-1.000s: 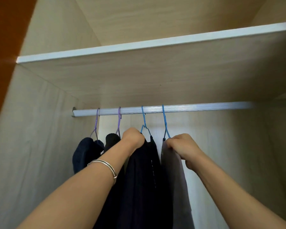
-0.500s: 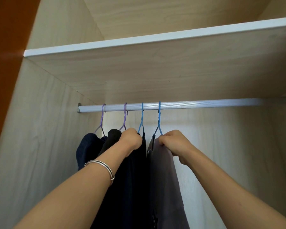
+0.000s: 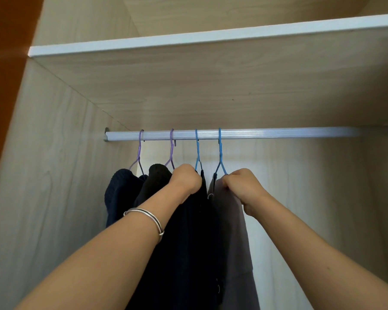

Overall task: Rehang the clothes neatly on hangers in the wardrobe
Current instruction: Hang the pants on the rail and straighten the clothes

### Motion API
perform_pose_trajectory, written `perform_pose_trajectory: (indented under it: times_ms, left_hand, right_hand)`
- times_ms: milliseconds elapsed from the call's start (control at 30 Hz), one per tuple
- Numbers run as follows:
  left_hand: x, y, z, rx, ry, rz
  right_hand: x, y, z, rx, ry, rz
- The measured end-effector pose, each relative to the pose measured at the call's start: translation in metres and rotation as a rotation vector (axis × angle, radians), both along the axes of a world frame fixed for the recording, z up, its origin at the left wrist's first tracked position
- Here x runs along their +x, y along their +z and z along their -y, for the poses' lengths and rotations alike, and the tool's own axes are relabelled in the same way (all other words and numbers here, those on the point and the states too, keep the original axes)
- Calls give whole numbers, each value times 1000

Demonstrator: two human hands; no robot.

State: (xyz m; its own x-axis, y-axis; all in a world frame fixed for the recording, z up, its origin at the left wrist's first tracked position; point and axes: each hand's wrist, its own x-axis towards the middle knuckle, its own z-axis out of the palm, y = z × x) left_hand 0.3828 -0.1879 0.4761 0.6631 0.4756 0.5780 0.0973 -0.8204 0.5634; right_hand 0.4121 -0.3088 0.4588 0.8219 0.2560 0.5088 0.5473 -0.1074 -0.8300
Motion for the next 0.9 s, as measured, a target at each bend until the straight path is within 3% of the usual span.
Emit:
perform_pose_trajectory:
  times_ms: [300,500,600,700,900]
  left_hand:
    - [-6,-7,23,78,-7,-6]
    - [-28,-50,24,16,-156,100]
    - [-48,-109,28,14,-238,238]
    - [-57,-182,27,-132,-348,203]
    - [-55,-302,19,-318,-316,14]
  right_hand:
    - [9,-6,7,-94,-56,82]
    - [-10,-26,39,-63,121,-25]
    - [-30,-76,49,89,39,164]
    - [-53,-158,48,-23,-107,400]
    - [-47,-296,44,-85,-150,75]
